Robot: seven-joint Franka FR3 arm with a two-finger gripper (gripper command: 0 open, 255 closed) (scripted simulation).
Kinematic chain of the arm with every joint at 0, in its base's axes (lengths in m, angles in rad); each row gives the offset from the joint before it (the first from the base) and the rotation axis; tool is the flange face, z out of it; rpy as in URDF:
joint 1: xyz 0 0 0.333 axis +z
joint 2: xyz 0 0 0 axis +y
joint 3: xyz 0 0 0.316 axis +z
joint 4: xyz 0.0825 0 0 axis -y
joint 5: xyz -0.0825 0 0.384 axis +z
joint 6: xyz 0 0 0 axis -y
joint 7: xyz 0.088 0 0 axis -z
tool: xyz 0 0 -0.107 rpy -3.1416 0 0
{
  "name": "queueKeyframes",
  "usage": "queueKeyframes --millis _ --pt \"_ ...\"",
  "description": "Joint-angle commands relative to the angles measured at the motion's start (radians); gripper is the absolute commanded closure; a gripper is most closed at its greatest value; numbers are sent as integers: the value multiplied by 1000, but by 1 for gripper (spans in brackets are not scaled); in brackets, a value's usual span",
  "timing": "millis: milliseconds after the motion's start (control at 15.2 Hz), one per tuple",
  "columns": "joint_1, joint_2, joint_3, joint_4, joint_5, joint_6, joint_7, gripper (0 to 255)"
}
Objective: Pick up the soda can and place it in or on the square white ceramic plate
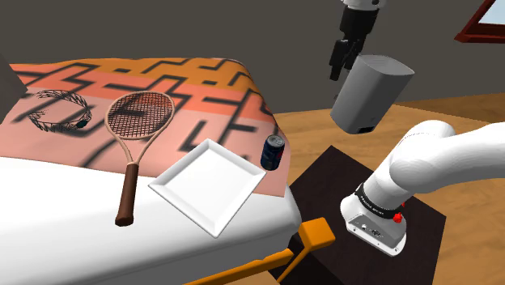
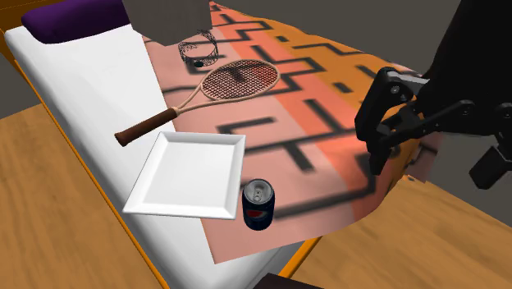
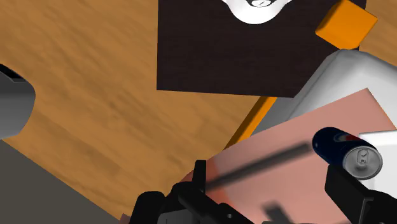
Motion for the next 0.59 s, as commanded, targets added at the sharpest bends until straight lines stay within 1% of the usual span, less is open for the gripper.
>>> queueKeyframes --millis 0,264,528 --pt "0 0 0 0 0 0 0 0" --pt "32 6 61 -90 46 110 59 0" --pt "66 38 127 -162 91 227 118 0"
